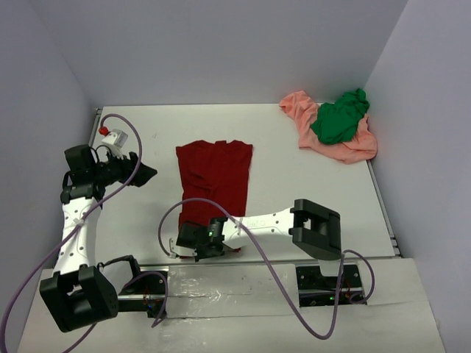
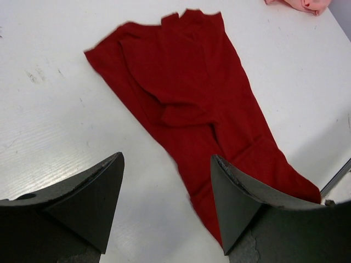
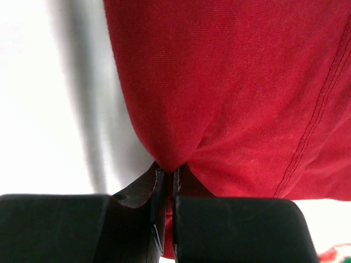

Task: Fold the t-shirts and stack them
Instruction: Fold the tshirt

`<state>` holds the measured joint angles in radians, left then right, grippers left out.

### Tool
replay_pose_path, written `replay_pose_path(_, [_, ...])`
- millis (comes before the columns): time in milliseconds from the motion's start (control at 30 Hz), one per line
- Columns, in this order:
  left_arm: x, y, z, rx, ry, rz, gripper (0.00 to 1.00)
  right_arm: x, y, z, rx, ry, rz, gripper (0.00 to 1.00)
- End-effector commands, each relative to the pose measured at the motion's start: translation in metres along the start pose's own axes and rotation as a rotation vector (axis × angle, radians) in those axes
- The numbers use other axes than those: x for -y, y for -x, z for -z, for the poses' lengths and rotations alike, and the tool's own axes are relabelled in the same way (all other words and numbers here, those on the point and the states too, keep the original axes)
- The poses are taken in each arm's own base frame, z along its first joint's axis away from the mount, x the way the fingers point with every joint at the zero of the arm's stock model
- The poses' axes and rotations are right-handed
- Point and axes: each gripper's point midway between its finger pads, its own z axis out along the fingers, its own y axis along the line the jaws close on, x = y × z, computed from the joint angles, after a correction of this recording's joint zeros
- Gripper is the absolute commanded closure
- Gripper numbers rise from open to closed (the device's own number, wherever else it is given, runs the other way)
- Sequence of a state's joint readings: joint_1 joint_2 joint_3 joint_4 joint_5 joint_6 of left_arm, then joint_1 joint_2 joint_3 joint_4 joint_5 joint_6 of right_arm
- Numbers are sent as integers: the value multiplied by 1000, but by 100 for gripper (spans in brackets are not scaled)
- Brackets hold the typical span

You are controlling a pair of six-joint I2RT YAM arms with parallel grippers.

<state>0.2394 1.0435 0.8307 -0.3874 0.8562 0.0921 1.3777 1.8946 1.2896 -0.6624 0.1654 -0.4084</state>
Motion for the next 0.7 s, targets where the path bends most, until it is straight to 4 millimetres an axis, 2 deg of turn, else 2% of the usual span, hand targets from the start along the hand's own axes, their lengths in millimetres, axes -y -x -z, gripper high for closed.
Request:
replay_pose_path(0, [13,26,10,53,-31,-77,27,-34,13,43,48,146,-63,100])
replay_pose_path(33, [13,26,11,53,-33,-77,27,-43,12,46,39,165,-51,100])
replay_pose_path(133, [15,27,12,54,-35,-83,27,-32,23,56,90,107,-64,100])
replay_pose_path(167, [14,29,12,55,-34,-86,27,-14,24,60,96,27,-59,100])
replay_pose_path(233, [14,28,11,49,-34,-85,27,8,29,65,113,-47,-68,100])
replay_pose_path(267, [12,27,10,45,-32,-82,27,31,32,72,128,-91,-96,100])
replay_pose_path(333, [11,27,10,40,-36,-80,27,57,34,75,135,-148,-120,100])
replay_pose_path(433, [10,27,9,38,-34,-84,27,114,37,89,162,-280,-164,100])
replay_pose_path(467, [11,27,9,39,-34,-87,27,125,36,88,158,-293,-176,100])
replay_pose_path(500, [11,27,9,38,-34,-87,27,148,27,90,143,-344,-213,100])
replay_pose_path(567, [10,26,9,35,-35,-87,27,174,30,94,160,-384,-236,100])
replay_pose_path(633, [9,25,9,31,-31,-85,27,206,19,96,149,-442,-288,100])
replay_pose_path(667, [9,24,8,28,-31,-89,27,221,21,97,156,-460,-300,100])
